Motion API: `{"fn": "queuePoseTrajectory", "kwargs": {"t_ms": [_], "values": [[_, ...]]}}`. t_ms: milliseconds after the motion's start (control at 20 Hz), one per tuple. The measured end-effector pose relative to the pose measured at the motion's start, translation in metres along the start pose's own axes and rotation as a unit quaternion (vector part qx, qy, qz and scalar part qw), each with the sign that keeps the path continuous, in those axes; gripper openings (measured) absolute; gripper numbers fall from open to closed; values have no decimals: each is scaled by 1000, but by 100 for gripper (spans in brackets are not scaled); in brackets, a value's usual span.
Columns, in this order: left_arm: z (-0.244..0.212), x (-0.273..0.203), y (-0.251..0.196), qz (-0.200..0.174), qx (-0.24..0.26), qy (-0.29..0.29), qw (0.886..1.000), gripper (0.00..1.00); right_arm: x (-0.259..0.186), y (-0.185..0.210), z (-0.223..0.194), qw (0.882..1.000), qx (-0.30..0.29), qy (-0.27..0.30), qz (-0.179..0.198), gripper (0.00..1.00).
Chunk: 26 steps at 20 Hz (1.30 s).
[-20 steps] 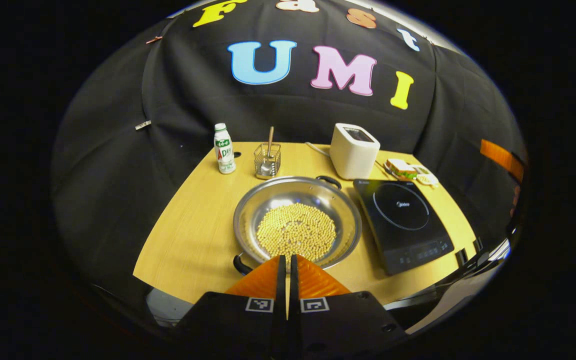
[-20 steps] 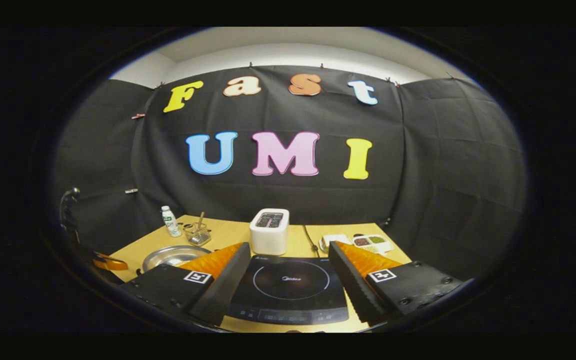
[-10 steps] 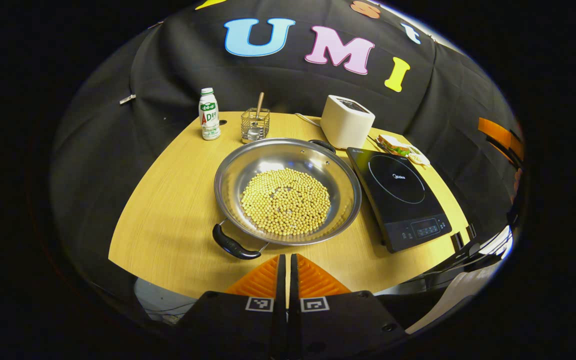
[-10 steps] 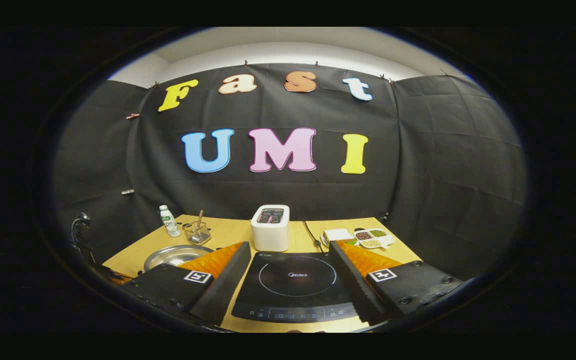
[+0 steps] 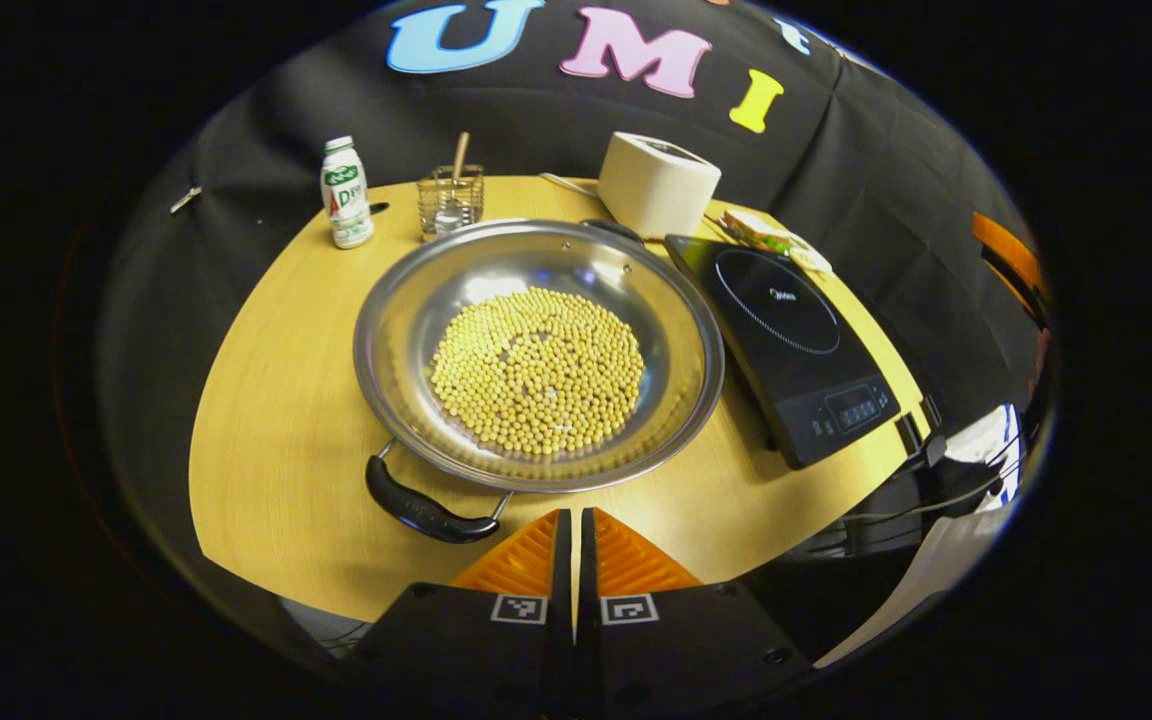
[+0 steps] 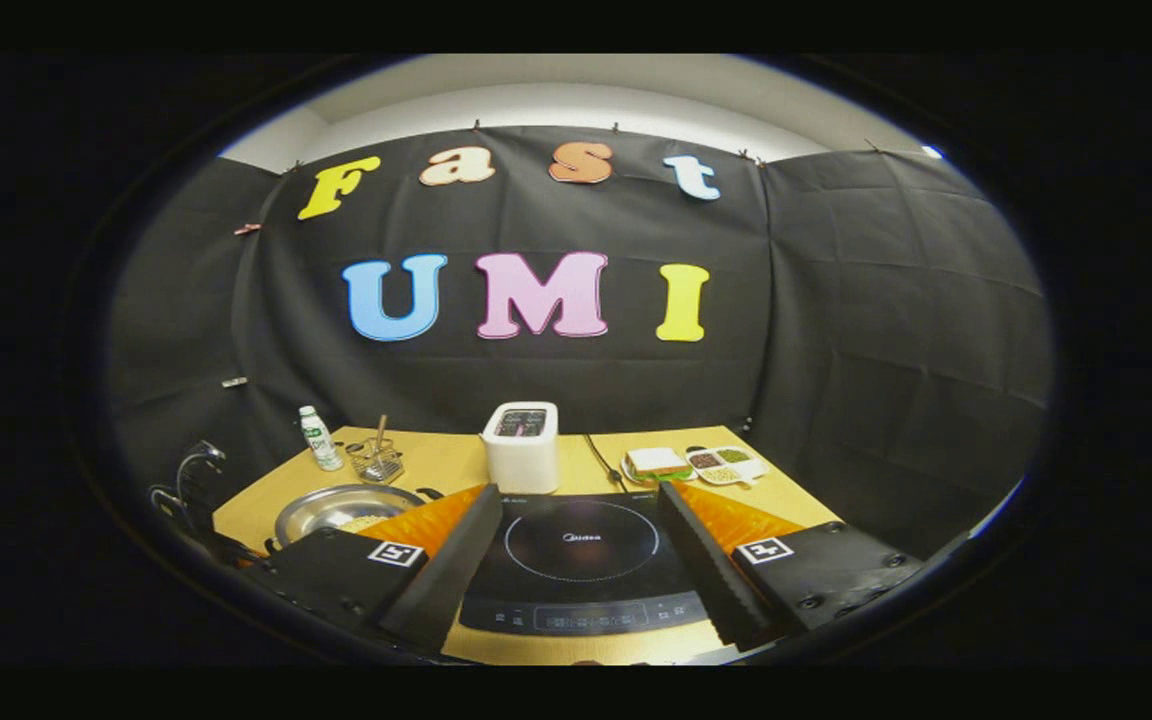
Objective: First push the handle of the pot to place it horizontally, then grasp the pot with both hands and set it on the induction cooktop.
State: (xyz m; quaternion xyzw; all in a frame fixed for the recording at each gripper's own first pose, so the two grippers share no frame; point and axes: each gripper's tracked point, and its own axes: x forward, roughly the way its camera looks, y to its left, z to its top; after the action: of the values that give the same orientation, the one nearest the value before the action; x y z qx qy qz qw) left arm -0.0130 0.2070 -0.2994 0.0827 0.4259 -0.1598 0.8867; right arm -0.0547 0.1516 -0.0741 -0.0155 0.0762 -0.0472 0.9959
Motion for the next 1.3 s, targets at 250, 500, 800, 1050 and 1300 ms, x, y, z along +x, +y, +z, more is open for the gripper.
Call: {"fn": "queuePoseTrajectory", "kwargs": {"t_ms": [250,500,800,1050,1300], "values": [[-2,16,16,15,8,21,1000,5,-2,-9,-3,1000,7,3,-17,97],[6,15,31,24,-17,15,999,5,-2,-10,-8,1000,10,12,-21,98],[11,13,67,47,-36,8,998,5,-1,-3,-11,1000,7,17,-12,98],[15,16,93,70,-43,4,997,5,0,-4,-18,999,0,31,-10,95],[28,19,123,95,-24,-5,995,5,1,1,-28,999,-16,47,-2,98]]}}
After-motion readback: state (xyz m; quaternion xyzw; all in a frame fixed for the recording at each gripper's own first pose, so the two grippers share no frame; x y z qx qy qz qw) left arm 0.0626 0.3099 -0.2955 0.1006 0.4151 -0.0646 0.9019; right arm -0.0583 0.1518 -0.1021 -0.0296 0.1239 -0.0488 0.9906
